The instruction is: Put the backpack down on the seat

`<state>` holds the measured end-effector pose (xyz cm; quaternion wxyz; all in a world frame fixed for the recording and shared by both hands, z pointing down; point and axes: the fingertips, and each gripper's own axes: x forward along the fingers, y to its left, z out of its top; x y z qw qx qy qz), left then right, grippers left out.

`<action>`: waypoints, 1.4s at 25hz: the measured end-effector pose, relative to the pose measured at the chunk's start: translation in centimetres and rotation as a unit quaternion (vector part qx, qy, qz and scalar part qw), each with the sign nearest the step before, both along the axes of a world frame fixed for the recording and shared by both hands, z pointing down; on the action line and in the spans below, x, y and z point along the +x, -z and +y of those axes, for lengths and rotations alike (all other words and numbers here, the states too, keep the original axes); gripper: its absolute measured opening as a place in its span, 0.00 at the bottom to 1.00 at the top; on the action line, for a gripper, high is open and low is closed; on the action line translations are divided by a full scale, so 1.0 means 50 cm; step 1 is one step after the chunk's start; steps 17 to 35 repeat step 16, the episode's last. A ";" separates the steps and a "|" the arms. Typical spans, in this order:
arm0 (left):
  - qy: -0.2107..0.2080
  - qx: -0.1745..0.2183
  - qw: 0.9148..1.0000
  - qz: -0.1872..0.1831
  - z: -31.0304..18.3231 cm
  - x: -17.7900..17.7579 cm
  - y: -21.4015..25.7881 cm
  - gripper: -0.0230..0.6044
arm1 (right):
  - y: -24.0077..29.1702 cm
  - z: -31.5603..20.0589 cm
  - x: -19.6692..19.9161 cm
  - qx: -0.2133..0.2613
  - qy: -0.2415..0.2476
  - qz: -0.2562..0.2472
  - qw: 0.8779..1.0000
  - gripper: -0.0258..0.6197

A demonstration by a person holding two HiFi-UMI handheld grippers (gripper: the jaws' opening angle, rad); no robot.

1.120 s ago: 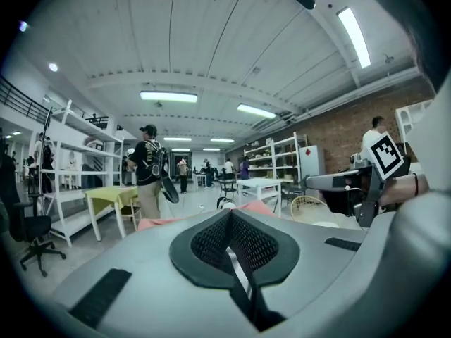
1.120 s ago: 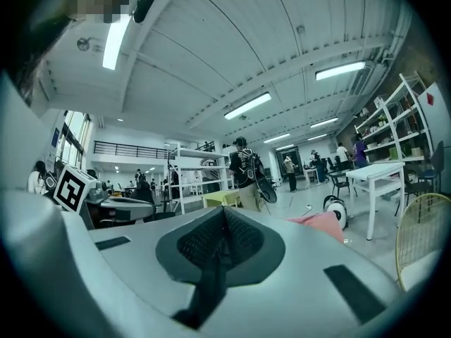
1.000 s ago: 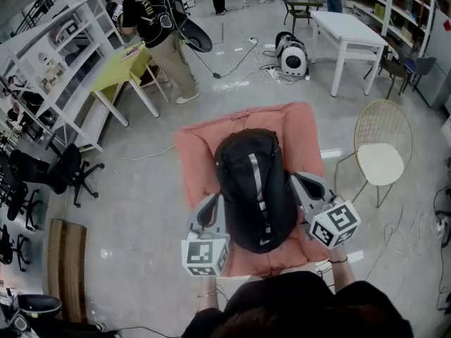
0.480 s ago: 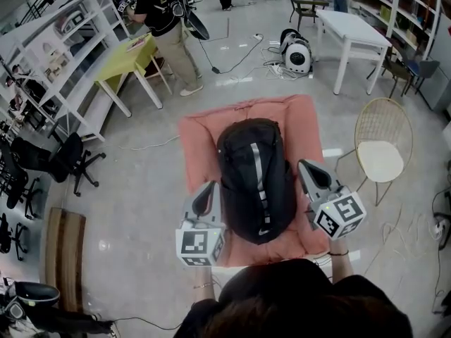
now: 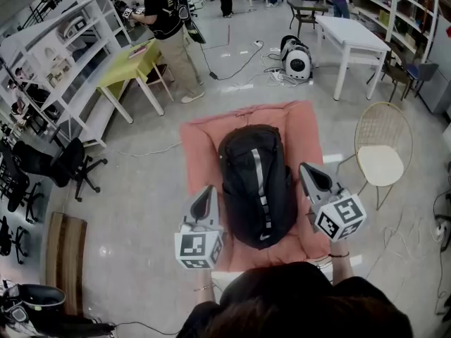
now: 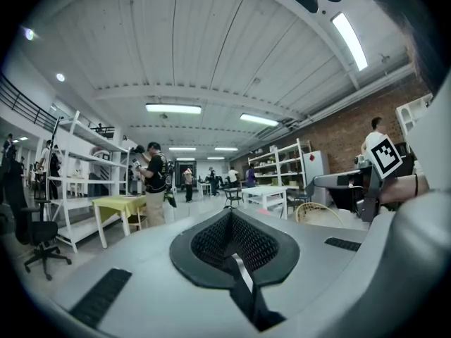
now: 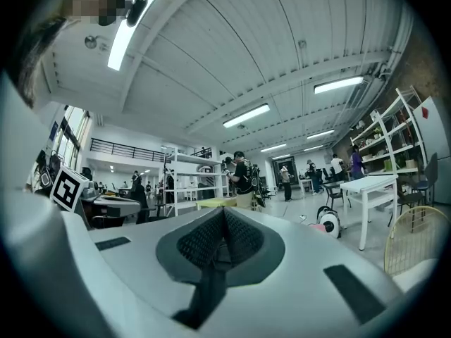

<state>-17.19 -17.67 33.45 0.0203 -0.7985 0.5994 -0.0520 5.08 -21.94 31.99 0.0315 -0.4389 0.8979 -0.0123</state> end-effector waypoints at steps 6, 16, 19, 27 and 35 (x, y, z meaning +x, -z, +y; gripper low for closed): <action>0.004 -0.005 1.000 -0.003 0.002 -0.005 -0.009 0.06 | -0.009 -0.001 0.005 -0.001 -0.003 0.003 1.000 0.06; 0.005 -0.010 1.000 -0.005 0.003 -0.005 -0.013 0.06 | -0.018 -0.004 0.014 -0.005 -0.008 0.007 1.000 0.06; 0.005 -0.010 1.000 -0.005 0.003 -0.005 -0.013 0.06 | -0.018 -0.004 0.014 -0.005 -0.008 0.007 1.000 0.06; 0.005 -0.010 1.000 -0.005 0.003 -0.005 -0.013 0.06 | -0.018 -0.004 0.014 -0.005 -0.008 0.007 1.000 0.06; 0.005 -0.010 1.000 -0.005 0.003 -0.005 -0.013 0.06 | -0.018 -0.004 0.014 -0.005 -0.008 0.007 1.000 0.06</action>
